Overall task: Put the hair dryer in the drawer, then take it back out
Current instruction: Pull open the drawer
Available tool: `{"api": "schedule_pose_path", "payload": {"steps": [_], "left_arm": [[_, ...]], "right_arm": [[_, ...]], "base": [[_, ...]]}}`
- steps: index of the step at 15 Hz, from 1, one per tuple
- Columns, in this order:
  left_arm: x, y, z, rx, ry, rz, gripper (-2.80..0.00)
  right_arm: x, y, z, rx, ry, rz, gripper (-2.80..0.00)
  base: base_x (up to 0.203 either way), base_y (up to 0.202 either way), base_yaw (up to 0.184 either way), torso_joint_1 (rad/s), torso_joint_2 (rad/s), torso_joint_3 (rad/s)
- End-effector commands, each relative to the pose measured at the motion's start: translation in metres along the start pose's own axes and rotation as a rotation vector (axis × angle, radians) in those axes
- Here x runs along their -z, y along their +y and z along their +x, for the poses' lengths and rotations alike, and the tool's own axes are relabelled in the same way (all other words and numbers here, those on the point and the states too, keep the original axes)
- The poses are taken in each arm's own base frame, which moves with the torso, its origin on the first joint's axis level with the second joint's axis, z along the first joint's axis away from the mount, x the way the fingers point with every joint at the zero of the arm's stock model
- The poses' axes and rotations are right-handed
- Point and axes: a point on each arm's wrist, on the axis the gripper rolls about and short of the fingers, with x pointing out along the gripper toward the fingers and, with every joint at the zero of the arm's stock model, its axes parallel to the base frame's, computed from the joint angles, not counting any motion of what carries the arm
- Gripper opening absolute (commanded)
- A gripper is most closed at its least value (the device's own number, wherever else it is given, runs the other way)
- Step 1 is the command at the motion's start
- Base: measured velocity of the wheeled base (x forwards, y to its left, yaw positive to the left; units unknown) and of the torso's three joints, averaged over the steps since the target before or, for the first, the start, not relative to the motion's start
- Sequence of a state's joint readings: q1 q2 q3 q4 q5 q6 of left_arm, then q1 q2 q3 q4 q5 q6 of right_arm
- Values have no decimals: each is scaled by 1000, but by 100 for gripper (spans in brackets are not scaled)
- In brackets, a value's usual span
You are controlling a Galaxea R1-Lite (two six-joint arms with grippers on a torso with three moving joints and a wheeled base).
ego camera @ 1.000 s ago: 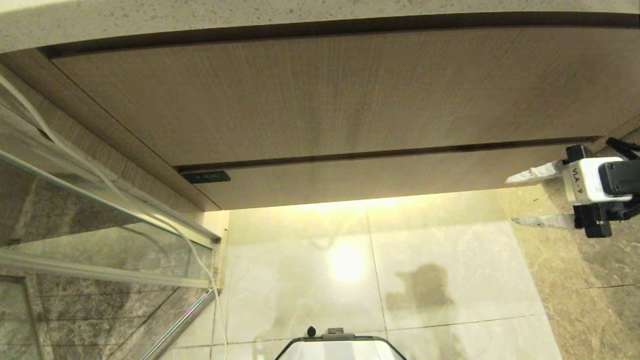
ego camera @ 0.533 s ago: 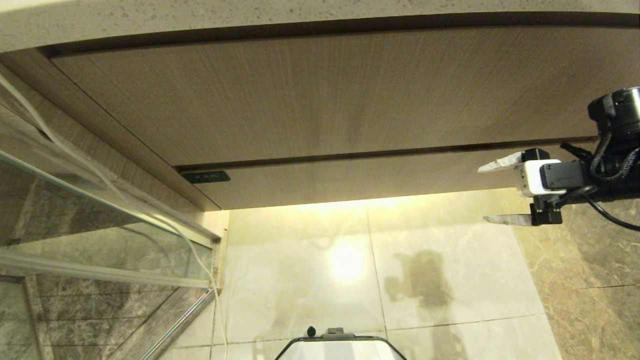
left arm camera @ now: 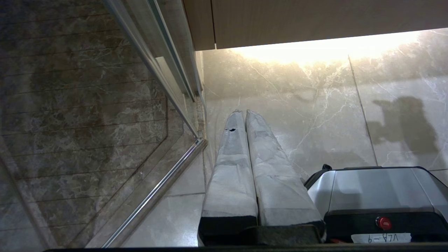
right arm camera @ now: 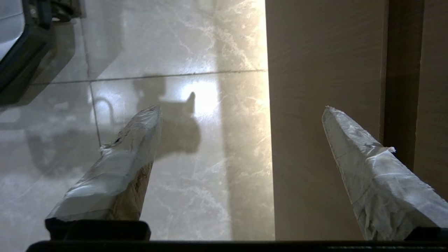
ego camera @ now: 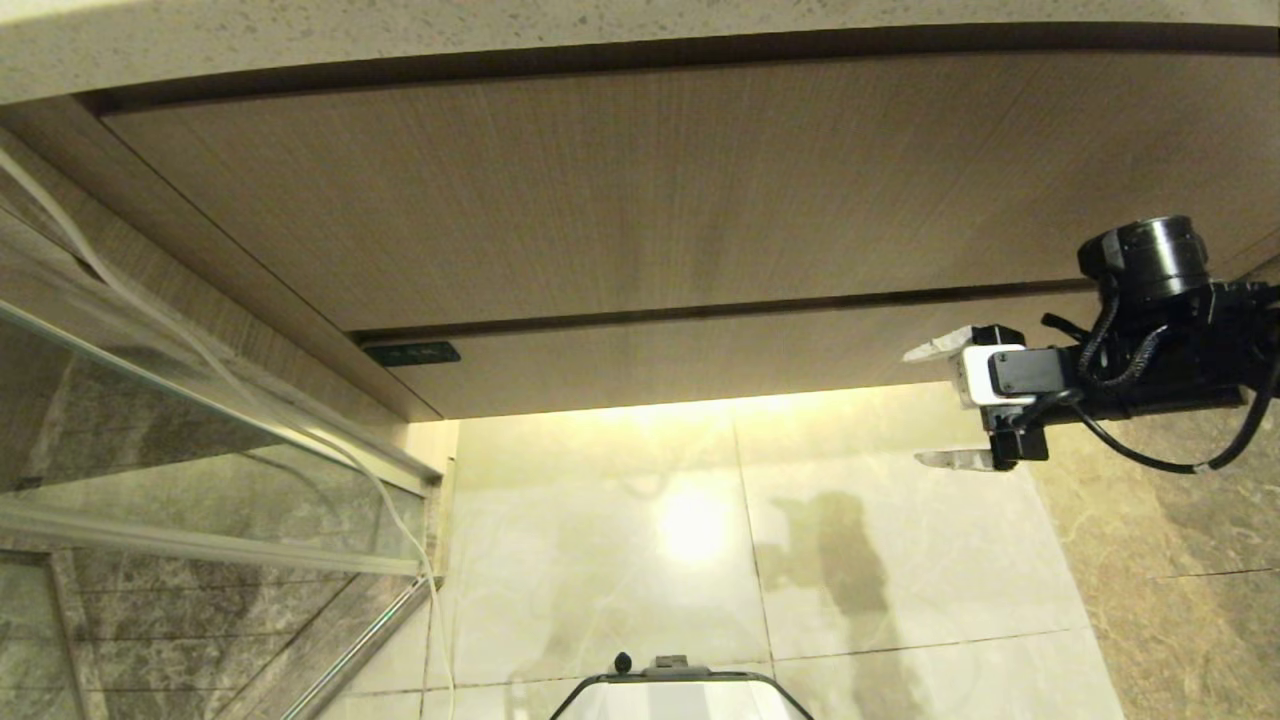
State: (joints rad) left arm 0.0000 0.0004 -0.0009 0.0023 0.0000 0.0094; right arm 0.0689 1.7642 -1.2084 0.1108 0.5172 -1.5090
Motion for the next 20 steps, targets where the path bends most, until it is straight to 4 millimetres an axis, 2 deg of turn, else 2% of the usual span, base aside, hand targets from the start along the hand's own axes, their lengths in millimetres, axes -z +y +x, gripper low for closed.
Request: {"api": "schedule_pose_path", "payload": {"steps": [1,5,9,13,16,20], "left_arm": [[0,0,0,0,-1,0,-280],[0,0,0,0,-2,0,-280],[0,0,0,0,-1,0,-280],[0,0,0,0,0,0,-280],[0,0,0,0,1,0,-280],[0,0,0,0,0,0,-280]], "right_arm": [[4,2,16,14,-4,-9,0],[7,-3,40,113,76,61,0],[11,-11,57,216,56,110,0],[18,-13,67,236,51,116,0],[23,-23,80,323,23,122,0],[24,-32,85,378,2,111,0]], "base": [[0,0,0,0,0,0],[0,0,0,0,0,0],[0,0,0,0,0,0],[0,0,0,0,0,0],[0,0,0,0,0,0],[0,0,0,0,0,0]]}}
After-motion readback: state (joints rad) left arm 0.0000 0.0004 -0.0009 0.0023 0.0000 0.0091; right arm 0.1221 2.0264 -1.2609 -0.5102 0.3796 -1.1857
